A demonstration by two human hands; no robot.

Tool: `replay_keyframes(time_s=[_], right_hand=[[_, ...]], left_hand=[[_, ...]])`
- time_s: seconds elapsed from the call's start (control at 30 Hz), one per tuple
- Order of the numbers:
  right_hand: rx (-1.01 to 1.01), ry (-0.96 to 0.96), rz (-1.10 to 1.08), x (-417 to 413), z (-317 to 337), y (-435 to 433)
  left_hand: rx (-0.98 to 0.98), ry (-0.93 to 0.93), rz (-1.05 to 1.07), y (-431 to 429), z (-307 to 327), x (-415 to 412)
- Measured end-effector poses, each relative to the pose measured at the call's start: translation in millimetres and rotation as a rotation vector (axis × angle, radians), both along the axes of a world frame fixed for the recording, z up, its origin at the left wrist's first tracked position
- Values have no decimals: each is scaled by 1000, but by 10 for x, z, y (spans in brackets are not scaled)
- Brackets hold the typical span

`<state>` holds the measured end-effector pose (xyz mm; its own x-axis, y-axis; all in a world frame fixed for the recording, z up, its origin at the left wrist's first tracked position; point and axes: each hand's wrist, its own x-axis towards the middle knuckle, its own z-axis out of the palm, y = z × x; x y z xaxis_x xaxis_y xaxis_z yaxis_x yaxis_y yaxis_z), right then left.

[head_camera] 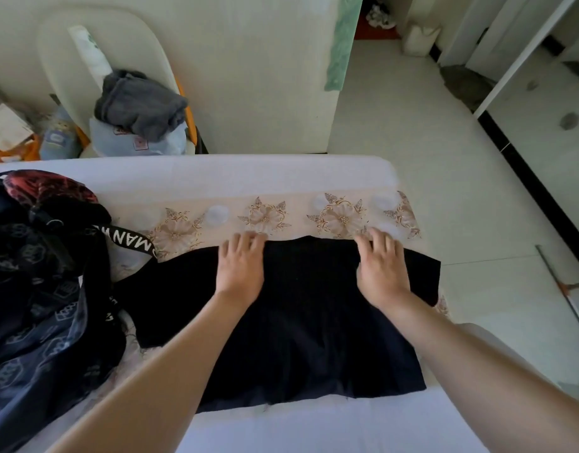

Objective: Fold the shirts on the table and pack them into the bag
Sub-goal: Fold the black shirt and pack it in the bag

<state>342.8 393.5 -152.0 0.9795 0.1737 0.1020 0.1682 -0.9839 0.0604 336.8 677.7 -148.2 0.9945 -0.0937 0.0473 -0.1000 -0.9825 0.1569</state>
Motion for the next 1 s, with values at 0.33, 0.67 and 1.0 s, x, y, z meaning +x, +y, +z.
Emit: replay_keyframes(time_s=[0.33, 0.67, 1.0], right_hand=[[164, 42, -492, -1366, -214, -338], [468, 100, -538, -1598, 47, -492], [166, 171, 216, -1889, 6, 94]], left_hand=[[71, 217, -40, -459, -301, -913], [156, 260, -238, -723, -454, -1712], [170, 325, -180, -499, -361, -2008]])
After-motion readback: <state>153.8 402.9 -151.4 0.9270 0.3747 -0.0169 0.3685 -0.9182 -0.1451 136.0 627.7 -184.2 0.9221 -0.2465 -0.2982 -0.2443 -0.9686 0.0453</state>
